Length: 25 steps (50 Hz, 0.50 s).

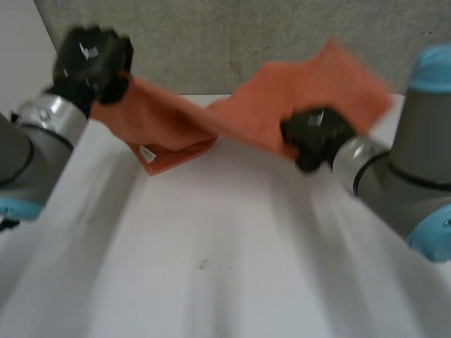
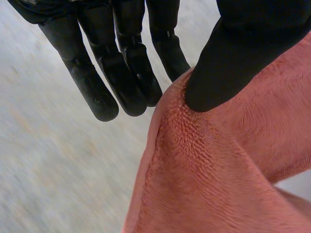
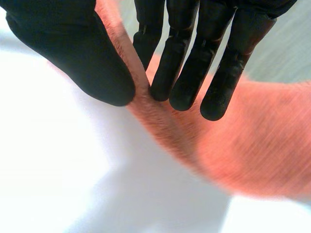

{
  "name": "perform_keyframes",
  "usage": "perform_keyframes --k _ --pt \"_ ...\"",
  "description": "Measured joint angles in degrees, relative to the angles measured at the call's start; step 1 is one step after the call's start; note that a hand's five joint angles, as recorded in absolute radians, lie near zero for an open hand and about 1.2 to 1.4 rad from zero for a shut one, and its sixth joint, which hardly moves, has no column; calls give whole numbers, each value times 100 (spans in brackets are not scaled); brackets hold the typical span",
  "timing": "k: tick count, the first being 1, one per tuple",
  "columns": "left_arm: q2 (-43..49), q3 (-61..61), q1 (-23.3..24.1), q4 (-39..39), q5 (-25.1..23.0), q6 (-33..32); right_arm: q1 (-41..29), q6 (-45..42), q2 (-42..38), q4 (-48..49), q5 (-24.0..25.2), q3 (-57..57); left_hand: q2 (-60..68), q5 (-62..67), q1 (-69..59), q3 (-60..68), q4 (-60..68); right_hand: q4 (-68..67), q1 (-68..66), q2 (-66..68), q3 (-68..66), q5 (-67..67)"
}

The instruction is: Fold the laundry

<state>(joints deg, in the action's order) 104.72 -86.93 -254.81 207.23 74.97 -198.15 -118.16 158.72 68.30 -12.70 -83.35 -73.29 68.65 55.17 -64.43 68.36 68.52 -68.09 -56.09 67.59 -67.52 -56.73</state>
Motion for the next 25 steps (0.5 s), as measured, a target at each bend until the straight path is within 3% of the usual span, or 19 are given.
perform_keyframes --k 4,10,11,14,15,16,25 --pt "52 -678 2 4 -45 -9 -20 -191 -355 -324 11 -225 0 0 0 0 0 7 0 -1 5 0" --pt "137 -1403 52 2 -72 -92 -16 56 -708 -25 17 -498 0 0 0 0 1 320 62 -262 259 194" --pt "144 -1515 65 -1 -73 -135 -6 124 -738 44 18 -535 1 0 0 0 1 1805 1345 -1854 1834 1547" --pt "143 -1670 85 -7 -73 -246 23 272 -765 169 18 -603 1 0 0 0 1 2769 2168 -2823 2713 2550" --pt "134 -1722 84 -10 -71 -327 61 455 -749 286 21 -698 1 0 0 0 1 4010 3159 -3971 3951 3864" --pt "125 -1741 76 -13 -69 -381 84 546 -705 343 23 -760 1 0 0 0 1 4325 3399 -4274 4253 4178" --pt "83 -1701 -204 -53 -53 -552 564 786 -121 609 291 -1366 1 0 0 0 1 4844 3797 -4627 4720 4715"
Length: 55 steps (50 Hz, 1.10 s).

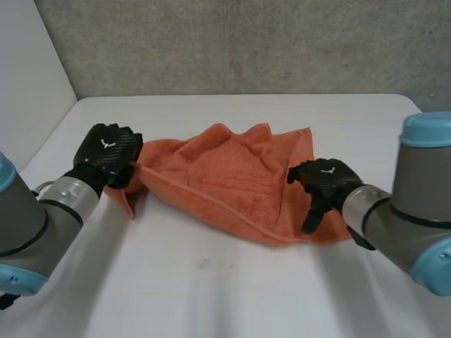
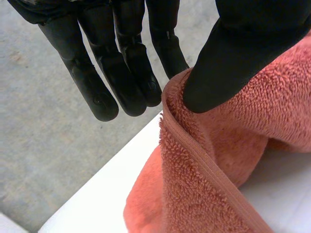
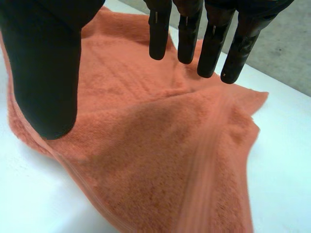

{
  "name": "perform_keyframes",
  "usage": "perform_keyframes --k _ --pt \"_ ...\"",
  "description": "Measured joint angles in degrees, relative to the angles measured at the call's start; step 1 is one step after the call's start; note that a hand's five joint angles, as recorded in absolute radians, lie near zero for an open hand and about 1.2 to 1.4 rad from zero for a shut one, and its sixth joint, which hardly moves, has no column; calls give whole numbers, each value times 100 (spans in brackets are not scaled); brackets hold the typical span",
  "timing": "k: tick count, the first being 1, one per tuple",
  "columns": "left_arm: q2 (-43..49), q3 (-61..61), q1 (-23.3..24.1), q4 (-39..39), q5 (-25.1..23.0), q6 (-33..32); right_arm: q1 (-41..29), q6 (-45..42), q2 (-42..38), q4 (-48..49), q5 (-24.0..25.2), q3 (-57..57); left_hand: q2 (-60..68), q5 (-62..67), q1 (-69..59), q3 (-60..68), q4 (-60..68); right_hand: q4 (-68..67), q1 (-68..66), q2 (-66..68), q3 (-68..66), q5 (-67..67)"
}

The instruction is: Fold the laundry

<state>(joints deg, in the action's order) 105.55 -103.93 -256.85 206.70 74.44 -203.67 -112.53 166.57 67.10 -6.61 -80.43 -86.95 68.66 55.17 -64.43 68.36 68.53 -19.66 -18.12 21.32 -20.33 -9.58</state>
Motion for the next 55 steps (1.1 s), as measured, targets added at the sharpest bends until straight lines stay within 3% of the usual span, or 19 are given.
perform_keyframes --k 7,9,15,23,38,49,53,55 --pt "1 -1 -204 -17 1 11 574 -270 114 60 644 -333 0 0 0 0 0 -8 0 0 -1 -10" --pt "5 -12 -254 -17 2 16 865 -676 105 105 948 -500 0 0 0 0 0 -28 -17 13 -24 -43" --pt "16 -27 -285 -17 6 25 1311 -1653 47 400 1237 -846 0 0 0 0 0 -337 -144 17 -210 -327" --pt "38 -37 -250 -16 11 45 1583 -2180 -389 943 1282 -1058 0 0 0 0 0 -748 -465 558 -660 -662" --pt "74 -39 -238 -16 9 69 1664 -2136 -715 1357 1260 -974 0 0 0 0 0 -1932 -1526 1789 -1872 -1535" --pt "72 -53 -245 -18 9 80 1643 -2107 -938 1481 1253 -761 0 0 0 0 0 -2068 -1650 1918 -2014 -1700" --pt "71 -66 -247 -20 9 81 1637 -2100 -1011 1486 1248 -688 0 0 0 0 0 -2503 -1979 2339 -2433 -1836" --pt "72 -80 -246 -22 9 78 1632 -2085 -1070 1532 1235 -619 0 0 0 0 0 -3399 -2602 3213 -3321 -2131"
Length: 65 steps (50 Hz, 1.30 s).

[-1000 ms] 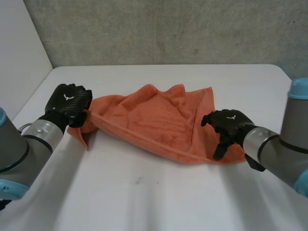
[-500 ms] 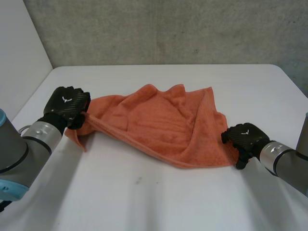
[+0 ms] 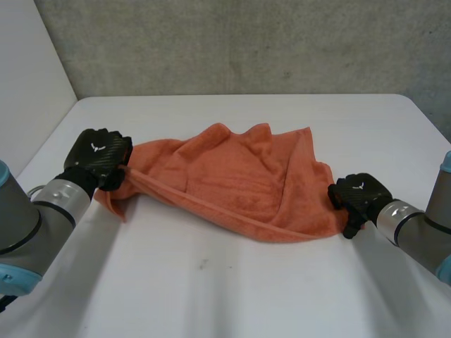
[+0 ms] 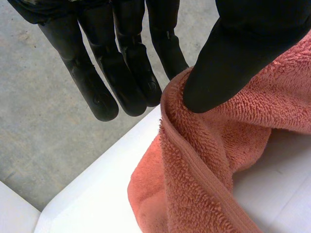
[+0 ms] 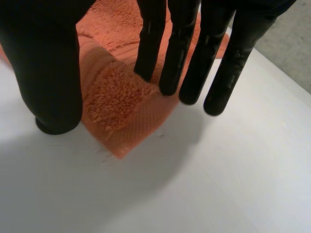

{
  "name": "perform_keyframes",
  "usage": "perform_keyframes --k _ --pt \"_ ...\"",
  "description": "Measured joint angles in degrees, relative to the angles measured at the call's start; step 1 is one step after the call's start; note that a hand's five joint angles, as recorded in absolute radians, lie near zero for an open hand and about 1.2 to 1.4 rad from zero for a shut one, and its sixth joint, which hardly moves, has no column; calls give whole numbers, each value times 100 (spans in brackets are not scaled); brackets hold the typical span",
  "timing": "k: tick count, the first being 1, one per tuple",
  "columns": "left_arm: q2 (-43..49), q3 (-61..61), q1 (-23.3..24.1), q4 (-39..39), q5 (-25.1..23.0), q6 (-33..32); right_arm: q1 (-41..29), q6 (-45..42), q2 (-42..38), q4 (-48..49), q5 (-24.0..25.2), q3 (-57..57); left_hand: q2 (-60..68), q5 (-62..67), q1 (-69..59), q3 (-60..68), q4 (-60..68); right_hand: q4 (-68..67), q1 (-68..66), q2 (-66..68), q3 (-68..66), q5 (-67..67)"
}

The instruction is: Fold the laundry

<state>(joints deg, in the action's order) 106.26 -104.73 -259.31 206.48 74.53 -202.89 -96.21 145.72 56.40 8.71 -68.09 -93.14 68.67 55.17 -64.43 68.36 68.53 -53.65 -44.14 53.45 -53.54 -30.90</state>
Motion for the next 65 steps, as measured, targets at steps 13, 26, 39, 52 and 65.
perform_keyframes --k 13,26,39,52,65 --pt "68 -63 11 -46 2 -54 16 157 134 285 -51 91 0 0 0 0 0 -1442 -1252 1342 -1391 -1307" --pt "183 -177 4 -160 20 -75 126 725 426 224 -67 124 -2542 -2216 2243 -2485 -2542 -1442 -1252 1342 -1395 -1703" --pt "424 -268 3 -508 88 -79 696 717 511 -203 -107 126 -3454 -3164 2976 -3417 -3460 -1442 -1252 1342 -1395 -2152" --pt "494 -402 -18 -523 328 -101 911 719 614 -262 -694 199 -3455 -3164 2976 -3417 -3460 -1442 -1252 1342 -1395 -2152" --pt "525 -609 -83 -524 633 -712 917 701 670 -320 -796 198 -238 -28 -42 -263 -247 -1442 -1252 1342 -1395 -2152"
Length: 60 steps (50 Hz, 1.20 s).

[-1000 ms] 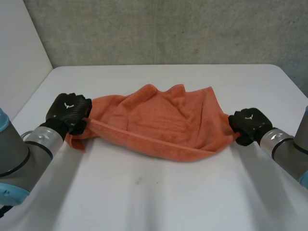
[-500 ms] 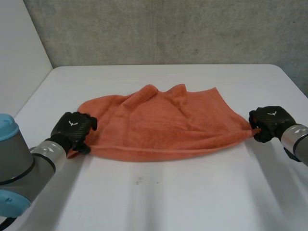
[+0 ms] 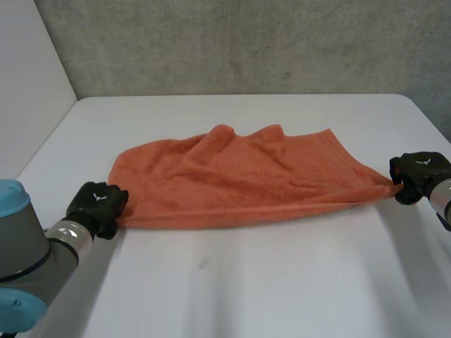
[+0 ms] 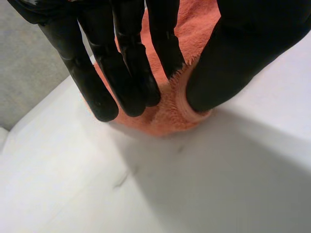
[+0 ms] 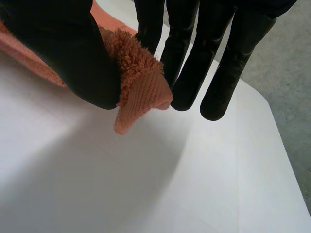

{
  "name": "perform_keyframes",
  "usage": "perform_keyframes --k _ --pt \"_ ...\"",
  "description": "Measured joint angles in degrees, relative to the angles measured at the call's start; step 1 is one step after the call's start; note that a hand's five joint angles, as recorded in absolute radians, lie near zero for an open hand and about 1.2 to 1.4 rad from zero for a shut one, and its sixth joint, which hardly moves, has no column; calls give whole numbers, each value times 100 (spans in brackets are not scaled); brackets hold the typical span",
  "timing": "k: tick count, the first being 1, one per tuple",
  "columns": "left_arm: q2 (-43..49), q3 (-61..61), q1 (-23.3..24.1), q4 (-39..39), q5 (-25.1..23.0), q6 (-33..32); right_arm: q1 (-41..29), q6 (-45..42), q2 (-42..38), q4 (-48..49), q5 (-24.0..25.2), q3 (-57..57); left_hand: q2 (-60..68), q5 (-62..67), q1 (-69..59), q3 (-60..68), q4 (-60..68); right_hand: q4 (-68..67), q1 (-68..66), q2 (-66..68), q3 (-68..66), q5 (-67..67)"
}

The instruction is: Fold the laundry

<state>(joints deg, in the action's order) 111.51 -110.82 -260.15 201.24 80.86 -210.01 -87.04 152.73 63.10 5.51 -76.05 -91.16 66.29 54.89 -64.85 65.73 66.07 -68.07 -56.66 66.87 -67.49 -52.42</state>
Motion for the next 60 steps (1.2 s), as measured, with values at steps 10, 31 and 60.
perform_keyframes --k 10,31,60 --pt "-1133 54 -21 -33 105 -86 -12 -246 926 -1123 57 203 218 34 0 239 220 0 0 0 0 0" --pt "-1154 471 -468 -2196 50 -1232 -124 -2575 937 -3712 -575 163 230 34 0 250 225 -24 0 0 -20 0" --pt "-257 4405 101 1056 479 390 -1069 482 1183 454 -826 2946 238 101 0 261 248 -24 0 0 -57 2"
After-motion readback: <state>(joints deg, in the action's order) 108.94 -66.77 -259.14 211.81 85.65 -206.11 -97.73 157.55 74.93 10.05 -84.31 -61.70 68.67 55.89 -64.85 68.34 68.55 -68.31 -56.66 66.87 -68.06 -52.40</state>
